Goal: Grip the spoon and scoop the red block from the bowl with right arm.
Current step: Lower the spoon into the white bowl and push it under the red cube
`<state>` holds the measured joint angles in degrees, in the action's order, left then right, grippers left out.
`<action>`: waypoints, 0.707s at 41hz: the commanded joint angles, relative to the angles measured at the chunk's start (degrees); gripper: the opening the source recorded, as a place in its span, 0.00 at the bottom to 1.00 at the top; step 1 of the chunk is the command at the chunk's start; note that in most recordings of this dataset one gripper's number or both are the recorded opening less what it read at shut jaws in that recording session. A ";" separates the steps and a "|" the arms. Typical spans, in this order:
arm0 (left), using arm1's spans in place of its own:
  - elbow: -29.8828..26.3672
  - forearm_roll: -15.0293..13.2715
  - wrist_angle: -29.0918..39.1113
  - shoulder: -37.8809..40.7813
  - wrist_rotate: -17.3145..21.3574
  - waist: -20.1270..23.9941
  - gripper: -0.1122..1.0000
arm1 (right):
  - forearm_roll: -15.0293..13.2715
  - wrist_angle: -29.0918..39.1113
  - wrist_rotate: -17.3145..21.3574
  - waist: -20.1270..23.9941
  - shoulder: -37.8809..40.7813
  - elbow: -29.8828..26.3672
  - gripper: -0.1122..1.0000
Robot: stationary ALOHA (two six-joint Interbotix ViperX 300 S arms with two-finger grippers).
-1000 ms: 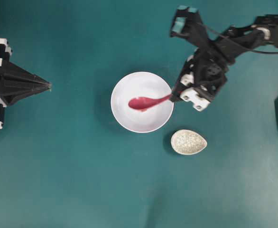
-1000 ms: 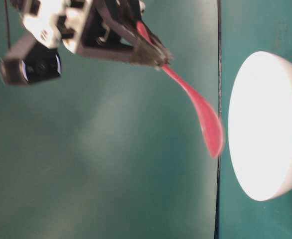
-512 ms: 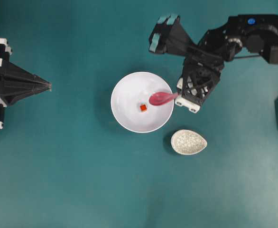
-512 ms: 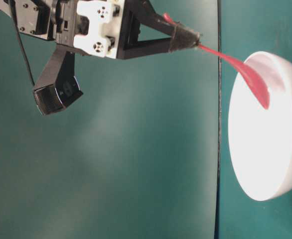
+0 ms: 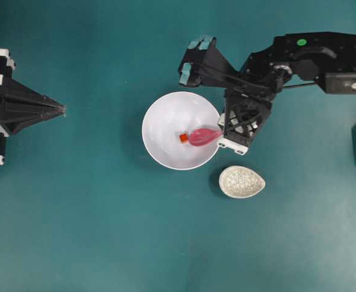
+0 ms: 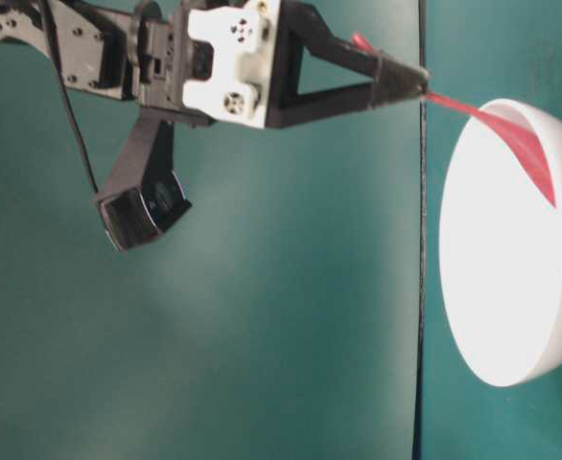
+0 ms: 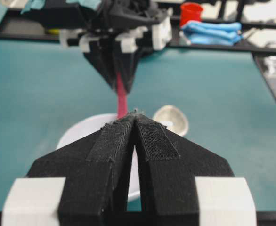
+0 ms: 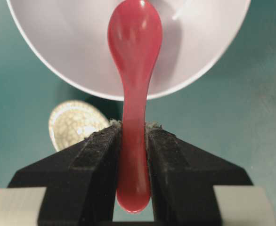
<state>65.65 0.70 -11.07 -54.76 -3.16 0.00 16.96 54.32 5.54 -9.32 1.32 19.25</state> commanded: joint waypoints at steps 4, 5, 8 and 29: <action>-1.41 0.09 -0.26 0.35 0.00 -0.09 0.11 | 0.00 -0.53 0.00 0.00 0.62 -2.81 0.31; -1.41 0.18 -0.26 0.35 0.00 -0.09 0.11 | -0.09 -0.53 -0.09 0.00 0.88 -2.90 0.31; -1.32 0.18 -0.26 0.35 0.00 -0.09 0.11 | 0.00 -0.62 -0.09 0.00 1.49 -3.08 0.31; -1.32 0.18 1.32 0.35 0.00 -0.09 0.11 | -0.18 -10.11 -0.18 0.18 3.16 -3.25 0.31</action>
<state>65.65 0.70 -9.58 -54.76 -3.16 0.00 16.88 46.14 5.27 -9.32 5.19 17.67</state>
